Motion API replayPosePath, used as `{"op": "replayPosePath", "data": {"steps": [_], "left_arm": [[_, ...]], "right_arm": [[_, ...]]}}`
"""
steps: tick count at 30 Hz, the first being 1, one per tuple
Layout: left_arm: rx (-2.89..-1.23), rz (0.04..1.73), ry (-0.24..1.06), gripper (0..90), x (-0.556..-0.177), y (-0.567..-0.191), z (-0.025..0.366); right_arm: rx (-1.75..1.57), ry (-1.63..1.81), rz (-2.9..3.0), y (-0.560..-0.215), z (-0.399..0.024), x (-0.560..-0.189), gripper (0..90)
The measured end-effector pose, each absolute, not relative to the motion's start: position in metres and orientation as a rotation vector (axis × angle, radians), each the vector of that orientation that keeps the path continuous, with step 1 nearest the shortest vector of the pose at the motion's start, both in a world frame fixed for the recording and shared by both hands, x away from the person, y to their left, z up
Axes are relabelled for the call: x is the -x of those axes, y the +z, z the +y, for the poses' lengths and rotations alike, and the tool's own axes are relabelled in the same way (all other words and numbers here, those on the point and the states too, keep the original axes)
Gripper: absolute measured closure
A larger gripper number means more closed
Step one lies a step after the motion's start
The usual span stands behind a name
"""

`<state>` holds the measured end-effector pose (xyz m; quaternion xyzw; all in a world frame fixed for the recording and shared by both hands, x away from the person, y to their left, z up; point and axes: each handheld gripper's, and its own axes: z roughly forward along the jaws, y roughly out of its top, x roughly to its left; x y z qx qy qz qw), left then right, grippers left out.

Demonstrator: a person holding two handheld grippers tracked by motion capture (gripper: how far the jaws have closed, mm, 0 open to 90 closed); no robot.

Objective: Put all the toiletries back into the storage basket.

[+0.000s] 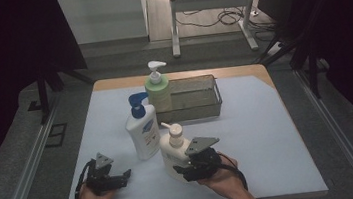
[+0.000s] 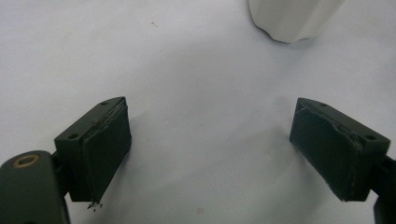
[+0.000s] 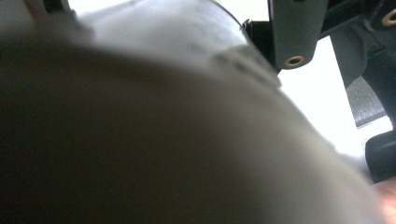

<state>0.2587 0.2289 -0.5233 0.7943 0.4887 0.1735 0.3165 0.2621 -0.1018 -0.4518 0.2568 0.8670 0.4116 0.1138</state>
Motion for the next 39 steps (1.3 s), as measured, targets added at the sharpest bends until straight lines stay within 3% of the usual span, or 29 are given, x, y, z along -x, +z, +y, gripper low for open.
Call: {"op": "replayPosePath", "data": {"steps": [39], "left_arm": [[-2.092, 1.286, 0.455, 12.2, -0.259, -0.523, 0.229]], "right_arm": [[-0.852, 1.224, 2.474, -0.411, -0.137, -0.279, 39.5]]}}
